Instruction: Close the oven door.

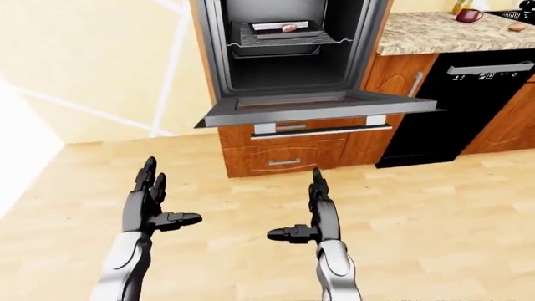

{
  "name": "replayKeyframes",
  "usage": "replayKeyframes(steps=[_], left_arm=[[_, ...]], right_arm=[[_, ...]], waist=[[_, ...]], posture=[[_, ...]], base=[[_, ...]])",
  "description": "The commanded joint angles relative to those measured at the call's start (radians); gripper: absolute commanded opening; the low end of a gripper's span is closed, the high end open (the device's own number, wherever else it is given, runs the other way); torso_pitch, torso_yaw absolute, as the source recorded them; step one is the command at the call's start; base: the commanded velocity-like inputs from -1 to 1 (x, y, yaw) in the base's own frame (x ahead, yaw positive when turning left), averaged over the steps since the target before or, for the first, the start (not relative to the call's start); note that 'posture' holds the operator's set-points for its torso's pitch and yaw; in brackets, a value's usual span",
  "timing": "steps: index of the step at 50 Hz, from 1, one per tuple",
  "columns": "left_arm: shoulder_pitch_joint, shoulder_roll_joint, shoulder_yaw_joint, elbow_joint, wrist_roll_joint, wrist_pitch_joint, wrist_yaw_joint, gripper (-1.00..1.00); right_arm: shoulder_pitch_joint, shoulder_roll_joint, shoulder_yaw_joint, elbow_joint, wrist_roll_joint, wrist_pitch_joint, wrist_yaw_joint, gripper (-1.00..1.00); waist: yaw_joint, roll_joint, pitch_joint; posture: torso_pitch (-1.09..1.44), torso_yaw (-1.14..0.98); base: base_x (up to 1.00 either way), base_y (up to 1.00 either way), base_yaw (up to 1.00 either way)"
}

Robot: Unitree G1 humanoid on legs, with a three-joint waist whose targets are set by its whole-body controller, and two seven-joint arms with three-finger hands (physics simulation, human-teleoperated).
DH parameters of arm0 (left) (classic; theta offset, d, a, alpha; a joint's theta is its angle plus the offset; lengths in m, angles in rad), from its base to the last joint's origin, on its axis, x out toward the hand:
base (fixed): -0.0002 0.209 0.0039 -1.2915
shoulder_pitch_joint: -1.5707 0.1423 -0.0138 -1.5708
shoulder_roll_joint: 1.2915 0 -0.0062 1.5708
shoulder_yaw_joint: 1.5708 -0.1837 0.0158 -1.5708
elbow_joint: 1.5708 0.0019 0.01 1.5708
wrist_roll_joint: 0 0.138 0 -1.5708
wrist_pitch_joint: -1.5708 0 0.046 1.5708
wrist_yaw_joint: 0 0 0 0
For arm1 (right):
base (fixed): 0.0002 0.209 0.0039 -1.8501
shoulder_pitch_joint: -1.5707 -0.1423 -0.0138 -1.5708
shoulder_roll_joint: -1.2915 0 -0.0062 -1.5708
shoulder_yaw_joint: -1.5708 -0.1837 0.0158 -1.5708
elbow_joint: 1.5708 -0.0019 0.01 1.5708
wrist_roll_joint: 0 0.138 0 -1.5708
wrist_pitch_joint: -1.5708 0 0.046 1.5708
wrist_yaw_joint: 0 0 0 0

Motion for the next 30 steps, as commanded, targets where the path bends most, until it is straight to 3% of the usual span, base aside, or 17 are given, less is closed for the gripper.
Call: replayKeyframes(steps=[1, 3, 5, 6, 8, 10, 12, 15, 16, 17, 18, 19, 20, 23, 30], left_arm=[[-0.023, 0.003, 0.0, -0.049, -0.003, -0.024, -0.002, 1.0], [-0.023, 0.003, 0.0, -0.051, -0.003, -0.022, -0.001, 1.0], [-0.021, 0.003, 0.0, -0.042, -0.002, -0.031, -0.003, 1.0], [-0.02, 0.003, 0.0, -0.049, -0.002, -0.026, -0.002, 1.0], [-0.02, 0.004, 0.0, -0.053, -0.003, -0.024, -0.002, 1.0], [-0.021, 0.004, 0.001, -0.049, -0.003, -0.027, -0.002, 1.0], [-0.021, 0.004, 0.002, -0.046, -0.003, -0.029, -0.002, 1.0], [-0.02, 0.004, 0.002, -0.049, -0.003, -0.027, -0.002, 1.0], [-0.019, 0.004, 0.002, -0.05, -0.003, -0.027, -0.002, 1.0], [-0.019, 0.004, 0.003, -0.052, -0.003, -0.026, -0.002, 1.0], [-0.018, 0.005, 0.003, -0.053, -0.003, -0.026, -0.002, 1.0], [-0.018, 0.005, 0.004, -0.052, -0.004, -0.026, -0.002, 1.0], [-0.019, 0.005, 0.004, -0.053, -0.004, -0.025, -0.002, 1.0], [-0.019, 0.004, 0.003, -0.052, -0.003, -0.025, -0.001, 1.0], [-0.024, 0.006, 0.006, -0.045, -0.005, -0.028, -0.001, 1.0]], right_arm=[[-0.019, -0.003, 0.0, -0.037, 0.002, -0.033, 0.0, 1.0], [-0.019, -0.003, 0.0, -0.037, 0.002, -0.032, 0.0, 1.0], [-0.017, -0.004, -0.001, -0.035, 0.002, -0.036, 0.001, 1.0], [-0.016, -0.004, 0.0, -0.035, 0.001, -0.036, 0.001, 1.0], [-0.014, -0.004, 0.0, -0.043, 0.0, -0.031, 0.0, 1.0], [-0.014, -0.004, 0.001, -0.043, -0.002, -0.033, 0.0, 1.0], [-0.015, -0.003, 0.003, -0.033, -0.005, -0.039, 0.001, 1.0], [-0.014, -0.003, 0.002, -0.034, -0.005, -0.039, 0.001, 1.0], [-0.014, -0.003, 0.003, -0.035, -0.006, -0.039, 0.001, 1.0], [-0.013, -0.003, 0.004, -0.037, -0.006, -0.037, 0.001, 1.0], [-0.013, -0.003, 0.004, -0.037, -0.007, -0.038, 0.001, 1.0], [-0.012, -0.003, 0.004, -0.037, -0.007, -0.038, 0.001, 1.0], [-0.012, -0.003, 0.004, -0.038, -0.007, -0.037, 0.002, 1.0], [-0.013, -0.003, 0.003, -0.036, -0.006, -0.038, 0.002, 1.0], [-0.011, -0.002, 0.005, -0.039, -0.008, -0.037, 0.001, 1.0]], waist=[[-0.001, 0.002, -0.014], [-0.003, -0.022, -0.014], [-0.007, -0.066, -0.026], [-0.017, -0.027, -0.02], [-0.014, -0.043, -0.027], [-0.013, -0.038, -0.036], [-0.012, -0.018, -0.028], [-0.015, 0.033, -0.016], [-0.015, 0.061, -0.02], [-0.013, 0.111, -0.035], [-0.013, 0.117, -0.053], [-0.002, 0.09, -0.025], [-0.003, 0.088, -0.017], [-0.001, 0.056, -0.024], [-0.005, -0.009, -0.016]], posture=[[0.0, 0.0], [0.0, 0.0], [0.0, 0.0], [0.0, 0.0], [0.0, 0.0], [0.0, 0.0], [0.0, 0.0], [0.0, 0.0], [0.0, 0.0], [0.0, 0.0], [0.0, 0.0], [0.0, 0.0], [0.0, 0.0], [0.0, 0.0], [0.0, 0.0]], base=[[0.0, 0.41, 0.0], [0.0, 0.4, 0.0], [0.0, 0.4, 0.0], [0.0, 0.41, 0.0], [0.0, 0.39, 0.0], [0.0, 0.39, 0.0], [0.0, 0.39, 0.0], [0.0, 0.39, 0.0], [0.0, 0.38, 0.0], [0.0, 0.38, 0.0], [0.0, 0.38, 0.0], [0.0, 0.38, 0.0], [0.0, 0.37, 0.0], [0.0, 0.38, 0.0], [0.0, 0.37, 0.0]])
